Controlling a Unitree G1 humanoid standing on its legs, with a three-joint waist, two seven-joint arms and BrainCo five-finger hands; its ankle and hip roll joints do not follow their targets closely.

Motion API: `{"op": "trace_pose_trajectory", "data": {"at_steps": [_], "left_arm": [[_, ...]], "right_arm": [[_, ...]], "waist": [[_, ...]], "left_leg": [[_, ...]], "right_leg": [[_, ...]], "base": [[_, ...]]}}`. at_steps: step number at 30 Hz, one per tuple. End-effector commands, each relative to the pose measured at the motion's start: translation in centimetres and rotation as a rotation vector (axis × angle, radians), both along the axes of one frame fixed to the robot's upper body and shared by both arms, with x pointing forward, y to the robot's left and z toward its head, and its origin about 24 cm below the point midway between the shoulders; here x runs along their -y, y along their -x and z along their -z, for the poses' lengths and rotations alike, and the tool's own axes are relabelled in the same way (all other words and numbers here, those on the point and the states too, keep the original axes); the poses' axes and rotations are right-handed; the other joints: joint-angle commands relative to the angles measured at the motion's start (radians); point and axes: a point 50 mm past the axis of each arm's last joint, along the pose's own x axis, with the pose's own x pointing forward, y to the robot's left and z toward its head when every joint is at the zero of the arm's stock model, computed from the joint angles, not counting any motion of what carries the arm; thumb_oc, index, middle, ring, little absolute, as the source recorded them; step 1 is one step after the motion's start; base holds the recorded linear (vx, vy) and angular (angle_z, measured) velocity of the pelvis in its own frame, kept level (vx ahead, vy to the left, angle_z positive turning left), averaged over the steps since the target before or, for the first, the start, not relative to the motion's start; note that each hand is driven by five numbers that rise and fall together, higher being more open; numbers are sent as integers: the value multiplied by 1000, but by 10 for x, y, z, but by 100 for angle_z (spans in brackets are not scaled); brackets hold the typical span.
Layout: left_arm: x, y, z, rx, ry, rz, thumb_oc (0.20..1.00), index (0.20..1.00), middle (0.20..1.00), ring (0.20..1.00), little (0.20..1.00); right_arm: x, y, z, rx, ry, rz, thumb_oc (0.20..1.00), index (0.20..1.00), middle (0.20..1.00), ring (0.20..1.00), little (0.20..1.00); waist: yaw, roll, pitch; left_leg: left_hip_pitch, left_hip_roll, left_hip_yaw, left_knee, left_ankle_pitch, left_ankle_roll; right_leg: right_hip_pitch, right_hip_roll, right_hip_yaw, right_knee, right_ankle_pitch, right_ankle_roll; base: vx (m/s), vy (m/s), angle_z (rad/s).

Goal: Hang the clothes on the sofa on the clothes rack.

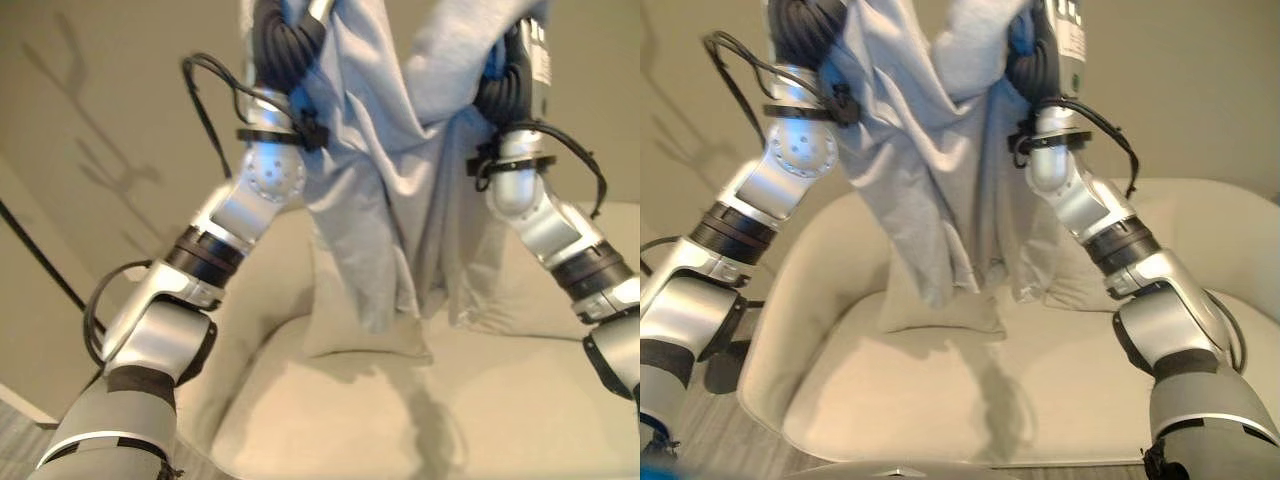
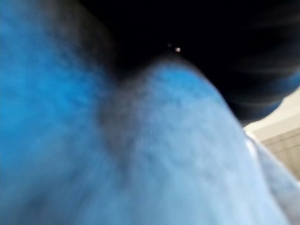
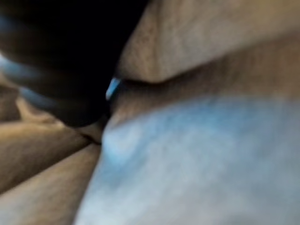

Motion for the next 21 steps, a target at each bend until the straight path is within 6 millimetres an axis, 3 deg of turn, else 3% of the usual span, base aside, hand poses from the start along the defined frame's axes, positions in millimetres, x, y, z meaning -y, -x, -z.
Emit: {"op": "trace_pose_trajectory", "data": {"at_steps": [1, 2, 3, 4, 5, 8, 9, 10, 12, 13, 14, 16, 17, 21], "left_arm": [[-1, 12, -30, 132, 36, 8, 200, 200, 200, 200, 200], [-3, 11, -28, 123, 42, 11, 200, 200, 200, 200, 200], [-3, 11, -27, 121, 40, 11, 200, 200, 200, 200, 200], [-4, 12, -27, 133, 44, 3, 200, 200, 200, 200, 200], [-5, 24, -28, 194, 19, 3, 200, 200, 200, 200, 200], [1, 20, -17, 149, -32, 13, 200, 200, 200, 200, 200], [1, 20, -18, 150, -33, 14, 200, 200, 200, 200, 200], [-1, 14, -12, 97, -59, -1, 200, 200, 200, 200, 200], [-5, 11, -7, 61, -46, 0, 200, 200, 200, 200, 200], [-5, 11, -7, 62, -45, 0, 200, 200, 200, 200, 200], [-6, 10, -1, 38, -22, 13, 200, 200, 200, 200, 200], [-5, 9, 0, 32, -11, 16, 200, 200, 200, 200, 200], [-6, 4, 1, 9, -44, -16, 200, 200, 200, 200, 200], [-12, 4, 2, 8, -51, -29, 200, 200, 200, 200, 200]], "right_arm": [[4, 6, -19, 98, 21, 22, 200, 200, 200, 200, 200], [4, 6, -14, 85, -1, 20, 200, 200, 200, 200, 200], [4, 6, -13, 83, -3, 20, 200, 200, 200, 200, 200], [5, 7, -12, 93, -4, 27, 200, 200, 200, 200, 200], [9, 11, -10, 109, -38, 40, 200, 200, 200, 200, 200], [13, 10, -3, 90, -52, 54, 200, 200, 200, 200, 200], [13, 10, -3, 91, -52, 54, 200, 200, 200, 200, 200], [11, 9, -3, 80, -49, 42, 200, 200, 200, 200, 200], [10, 8, -2, 59, -33, 40, 200, 200, 200, 200, 200], [10, 8, -2, 60, -32, 40, 200, 200, 200, 200, 200], [11, 6, 1, 47, 9, 55, 200, 200, 200, 200, 200], [13, 5, -1, 46, 0, 66, 200, 200, 200, 200, 200], [12, 4, -2, 44, 1, 62, 200, 200, 200, 200, 200], [13, 7, -6, 60, 10, 59, 200, 200, 200, 200, 200]], "waist": [[45, -44, -45], [42, -59, -33], [49, -63, -39], [56, -74, -18], [66, -78, 17], [63, -87, 28], [64, -90, 28], [78, -77, 28], [87, -71, 24], [87, -70, 22], [95, -80, 23], [100, -86, 20], [99, -94, 10], [99, -85, -12]], "left_leg": [[23, -23, 1, -94, -18, -13], [27, -50, 11, -107, -40, 0], [32, -51, 22, -108, -48, 2], [36, -72, 45, -106, -70, 18], [31, -119, 76, -104, -79, 53], [23, -197, 69, -161, -36, 100], [22, -199, 70, -165, -30, 99], [15, -233, 70, -188, -4, 127], [12, -268, 72, -213, 29, 147], [7, -268, 71, -214, 35, 147], [-1, -304, 87, -217, 48, 156], [2, -320, 87, -218, 49, 150], [-2, -338, 92, -220, 51, 148], [-5, -341, 92, -221, 49, 138]], "right_leg": [[38, -170, 42, -41, 39, 115], [-3, -199, 52, -41, 141, 115], [-3, -200, 58, -49, 140, 115], [-37, -226, 37, -55, 224, 115], [-66, -222, 3, -54, 244, 115], [-77, -95, 101, 39, 76, 82], [-86, -96, 105, 48, 74, 80], [-63, -10, 79, 118, -46, 39], [-63, 76, 52, 206, -135, 0], [-69, 75, 53, 208, -132, -1], [-39, 147, 35, 214, -180, -31], [-11, 162, 31, 173, -190, -39], [28, 176, 57, 95, -186, -52], [85, 183, 70, -58, -132, -38]], "base": [[-158, 586, 18], [-121, 390, 22], [-174, 340, 7], [-278, 530, -24], [-359, 696, -41], [-193, 481, -9], [-194, 366, 42], [-194, 302, 51], [-153, 256, 3], [-111, 137, 20], [-85, 69, 27], [-73, 37, -13], [-52, -10, -17], [-7, -51, -29]]}}
